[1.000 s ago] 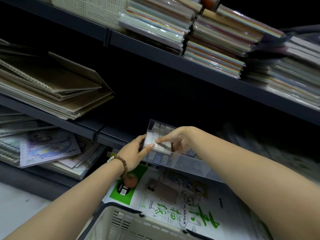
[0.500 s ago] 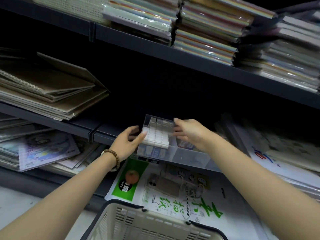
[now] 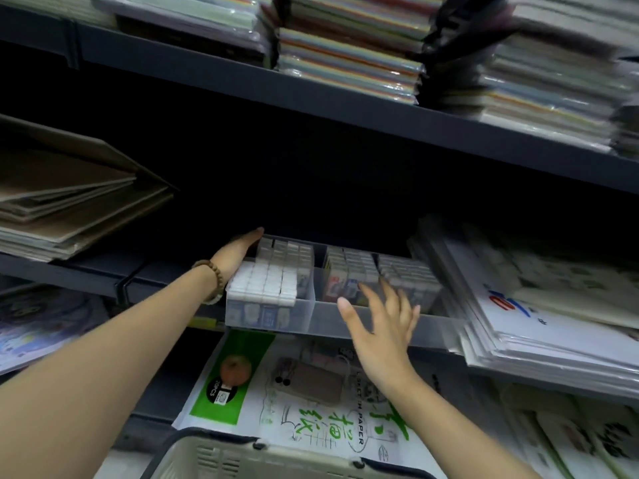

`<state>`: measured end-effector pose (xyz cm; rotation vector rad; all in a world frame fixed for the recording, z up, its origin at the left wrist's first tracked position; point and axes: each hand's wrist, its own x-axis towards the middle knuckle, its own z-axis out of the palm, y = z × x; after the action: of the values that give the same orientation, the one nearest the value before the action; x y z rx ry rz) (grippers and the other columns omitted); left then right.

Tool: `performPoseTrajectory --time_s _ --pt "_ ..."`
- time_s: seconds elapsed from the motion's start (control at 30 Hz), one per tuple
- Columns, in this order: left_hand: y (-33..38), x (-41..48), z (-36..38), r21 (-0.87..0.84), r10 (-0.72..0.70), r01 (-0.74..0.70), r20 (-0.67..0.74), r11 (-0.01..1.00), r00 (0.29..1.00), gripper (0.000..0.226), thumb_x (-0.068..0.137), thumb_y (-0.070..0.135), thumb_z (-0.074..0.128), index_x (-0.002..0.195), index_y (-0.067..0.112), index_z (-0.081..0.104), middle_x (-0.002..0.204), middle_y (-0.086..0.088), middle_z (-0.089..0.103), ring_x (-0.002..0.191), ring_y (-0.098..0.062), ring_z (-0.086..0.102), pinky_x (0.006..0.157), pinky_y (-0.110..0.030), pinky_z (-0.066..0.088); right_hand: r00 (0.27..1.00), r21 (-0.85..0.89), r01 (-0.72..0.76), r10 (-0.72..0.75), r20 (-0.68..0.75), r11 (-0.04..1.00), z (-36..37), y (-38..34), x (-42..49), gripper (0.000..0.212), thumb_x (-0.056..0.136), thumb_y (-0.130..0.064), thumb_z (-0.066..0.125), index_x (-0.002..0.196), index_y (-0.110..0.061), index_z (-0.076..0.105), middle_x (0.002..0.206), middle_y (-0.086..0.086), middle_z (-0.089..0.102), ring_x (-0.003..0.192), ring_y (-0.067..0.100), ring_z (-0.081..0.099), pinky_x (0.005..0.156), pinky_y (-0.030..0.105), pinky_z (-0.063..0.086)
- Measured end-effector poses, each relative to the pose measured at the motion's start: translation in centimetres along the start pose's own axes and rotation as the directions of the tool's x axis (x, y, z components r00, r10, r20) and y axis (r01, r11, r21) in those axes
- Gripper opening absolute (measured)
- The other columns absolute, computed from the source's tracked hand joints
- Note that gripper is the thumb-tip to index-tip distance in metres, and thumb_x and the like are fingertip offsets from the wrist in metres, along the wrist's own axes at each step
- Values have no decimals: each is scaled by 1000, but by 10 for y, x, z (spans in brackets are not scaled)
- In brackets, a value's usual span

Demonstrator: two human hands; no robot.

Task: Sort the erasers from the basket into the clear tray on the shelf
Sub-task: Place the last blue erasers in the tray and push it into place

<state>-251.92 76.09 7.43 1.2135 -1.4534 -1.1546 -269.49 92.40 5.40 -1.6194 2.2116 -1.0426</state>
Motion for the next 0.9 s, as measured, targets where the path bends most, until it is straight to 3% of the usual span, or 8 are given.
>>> performPoseTrajectory --time_s 0.2,0.27,0.33,0.4,0.53,0.63,0.8,0.9 --pt "-6 -25 -4 43 -75 77 -47 996 996 61 89 37 57 137 6 32 123 -13 51 116 -32 51 91 -37 42 996 -30 54 -51 68 998 -17 1 12 77 80 -68 39 147 -35 20 157 -14 -12 143 12 -20 116 37 -8" --pt "-7 -37 -3 49 -99 105 -104 993 990 73 85 45 60 138 5 29 127 -13 49 115 -31 51 92 -36 44 977 72 199 -203 58 977 -15 -12 1 76 76 -70 42 142 -37 28 152 -25 5 141 -1 -2 116 29 9" --pt "-10 -46 -1 66 -98 110 -159 992 982 76 83 51 59 134 2 32 130 -17 47 116 -34 50 98 -43 43 950 153 272 -290 114 950 -11 -29 -11 72 76 -68 52 139 -39 30 134 -38 23 129 -9 23 101 13 26" --pt "-13 -53 0 68 -71 83 -160 994 985 74 85 51 55 130 -6 36 131 -26 44 117 -39 47 100 -50 41 937 119 253 -274 215 960 -11 -43 -14 79 77 -61 61 143 -32 27 131 -28 32 126 -1 36 93 13 34" --pt "-15 -60 -2 -4 -33 33 -93 999 995 65 90 47 47 132 -2 38 133 -27 42 121 -41 43 101 -54 38 887 -175 274 -178 425 946 -29 -75 1 84 79 -54 65 142 -11 30 145 5 39 127 23 44 103 35 41" --pt "-17 -59 -2 20 -29 32 -124 999 992 64 91 46 48 132 -2 37 132 -26 42 122 -40 42 102 -51 37 839 -304 266 -64 541 915 -33 -96 8 87 78 -50 69 141 -5 30 143 12 42 124 28 48 99 38 44" --pt "-21 -59 1 34 3 2 -146 999 989 63 91 46 49 136 4 35 135 -20 42 126 -36 38 104 -51 34 877 -197 146 -34 478 969 -25 -94 3 103 74 -32 78 149 -16 10 149 8 34 132 25 41 100 35 41" --pt "-22 -58 2 39 26 -21 -150 999 988 63 91 45 48 138 7 32 138 -17 40 129 -34 35 105 -50 32 893 -121 134 -67 445 984 -25 -92 1 100 73 -28 79 148 -20 13 144 5 39 126 22 46 96 32 43"
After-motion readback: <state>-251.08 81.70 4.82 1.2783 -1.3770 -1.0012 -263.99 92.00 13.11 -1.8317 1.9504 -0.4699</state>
